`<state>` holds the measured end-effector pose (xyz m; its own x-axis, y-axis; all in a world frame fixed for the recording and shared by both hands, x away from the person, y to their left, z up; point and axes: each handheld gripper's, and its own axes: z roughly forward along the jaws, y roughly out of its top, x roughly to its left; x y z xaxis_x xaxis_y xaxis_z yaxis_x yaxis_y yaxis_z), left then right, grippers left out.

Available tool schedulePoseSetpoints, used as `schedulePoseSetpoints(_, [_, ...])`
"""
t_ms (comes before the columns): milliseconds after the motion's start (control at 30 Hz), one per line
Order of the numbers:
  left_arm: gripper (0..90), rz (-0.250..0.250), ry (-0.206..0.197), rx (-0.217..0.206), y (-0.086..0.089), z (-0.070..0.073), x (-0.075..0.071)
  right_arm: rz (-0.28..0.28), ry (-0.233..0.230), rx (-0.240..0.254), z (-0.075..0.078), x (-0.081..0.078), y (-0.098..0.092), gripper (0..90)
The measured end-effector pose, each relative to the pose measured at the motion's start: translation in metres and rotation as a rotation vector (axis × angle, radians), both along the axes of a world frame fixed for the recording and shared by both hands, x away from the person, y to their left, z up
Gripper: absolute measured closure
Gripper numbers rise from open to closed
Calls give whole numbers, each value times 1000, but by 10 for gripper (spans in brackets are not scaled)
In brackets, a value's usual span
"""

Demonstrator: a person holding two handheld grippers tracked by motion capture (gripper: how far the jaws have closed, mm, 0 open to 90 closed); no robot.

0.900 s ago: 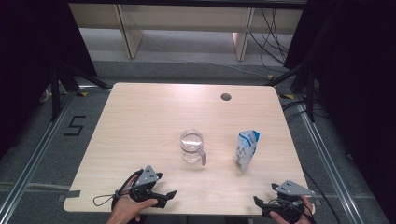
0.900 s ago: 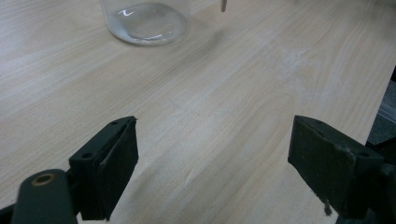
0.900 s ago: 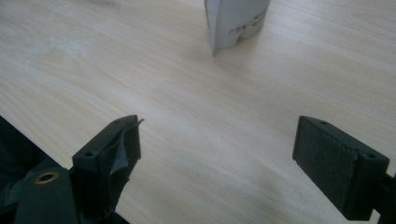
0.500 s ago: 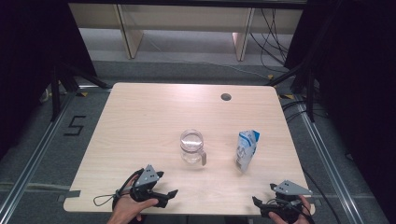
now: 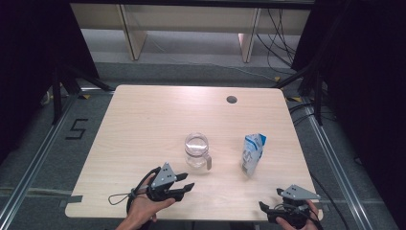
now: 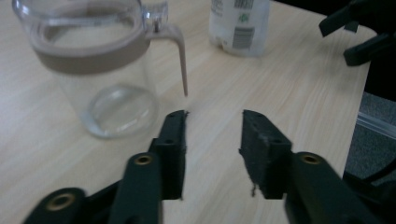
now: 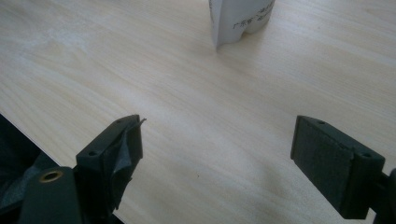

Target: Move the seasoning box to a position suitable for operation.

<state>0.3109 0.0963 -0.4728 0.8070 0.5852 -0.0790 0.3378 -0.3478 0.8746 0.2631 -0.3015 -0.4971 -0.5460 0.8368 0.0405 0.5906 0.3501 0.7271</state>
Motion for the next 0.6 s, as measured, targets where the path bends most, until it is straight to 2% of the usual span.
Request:
schedulePoseSetpoints(67, [714,-6,-39,-28,-7,11,9,-3,5,5,0,0,0,180])
schedulePoseSetpoints(100, [740,-6,-39,-28,-7,11,9,-3,5,5,0,0,0,180])
schedulePoseSetpoints(133, [772,-8,-51,-55,-11,18,16,-3,4,18,-1,-1,1,181])
schedulePoseSetpoints(167, [800,-13,-54,-64,-14,22,20,-21,24,31,-1,-2,3,181])
schedulePoseSetpoints(200, [820,-13,-54,-64,-14,22,20,1,5,17,-1,-1,1,182])
schedulePoseSetpoints(267, [849,-20,-63,-54,-24,32,30,5,21,22,-1,-1,2,183])
schedulePoseSetpoints(300, [863,-20,-63,-54,-24,32,30,5,21,22,-1,-1,2,183])
schedulePoseSetpoints(367, [888,-12,-48,-77,-31,38,40,9,7,3,0,-1,3,185])
schedulePoseSetpoints(400, [891,-2,-46,-74,-34,40,43,11,1,8,-1,-1,3,186])
schedulePoseSetpoints(467, [893,-4,-54,-55,-39,44,50,-7,28,22,0,-3,5,187])
schedulePoseSetpoints(567, [893,-9,-51,-48,-43,46,55,11,-2,-1,0,-1,3,188])
schedulePoseSetpoints(600, [893,-4,-56,-42,-46,47,57,0,23,14,0,-3,4,190])
